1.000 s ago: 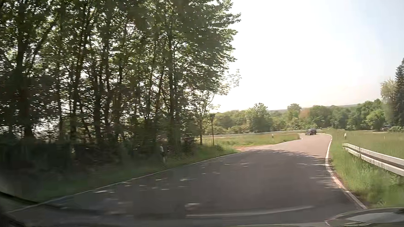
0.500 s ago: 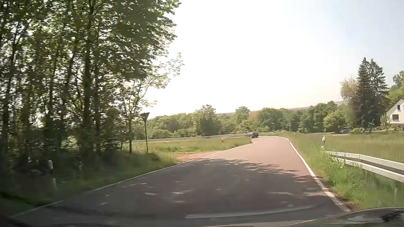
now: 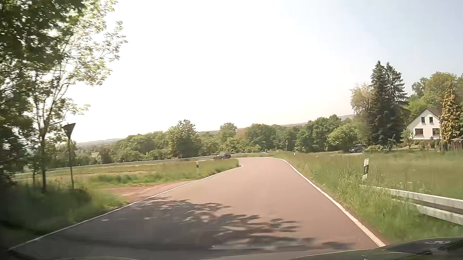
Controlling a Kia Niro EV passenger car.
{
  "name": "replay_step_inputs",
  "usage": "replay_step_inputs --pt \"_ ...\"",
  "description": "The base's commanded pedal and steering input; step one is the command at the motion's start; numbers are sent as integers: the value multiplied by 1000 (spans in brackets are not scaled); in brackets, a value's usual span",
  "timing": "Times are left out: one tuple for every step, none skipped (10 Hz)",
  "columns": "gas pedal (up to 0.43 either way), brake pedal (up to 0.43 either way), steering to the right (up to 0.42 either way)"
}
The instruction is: Follow the waypoints while adhering to traffic rules and regulations
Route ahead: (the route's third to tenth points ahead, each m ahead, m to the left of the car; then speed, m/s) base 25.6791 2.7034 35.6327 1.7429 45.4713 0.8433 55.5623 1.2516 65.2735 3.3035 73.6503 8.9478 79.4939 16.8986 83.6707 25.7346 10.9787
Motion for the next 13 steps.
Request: replay_step_inputs --pt "150 0 86" --pt "150 0 67" --pt "150 0 46" --pt "150 0 27" --pt "138 0 14" --pt "138 0 9" --pt "138 0 0" --pt "118 0 0" --pt "110 0 0" --pt "98 0 0" --pt "79 0 0" --pt "67 0 0" --pt "59 0 0"
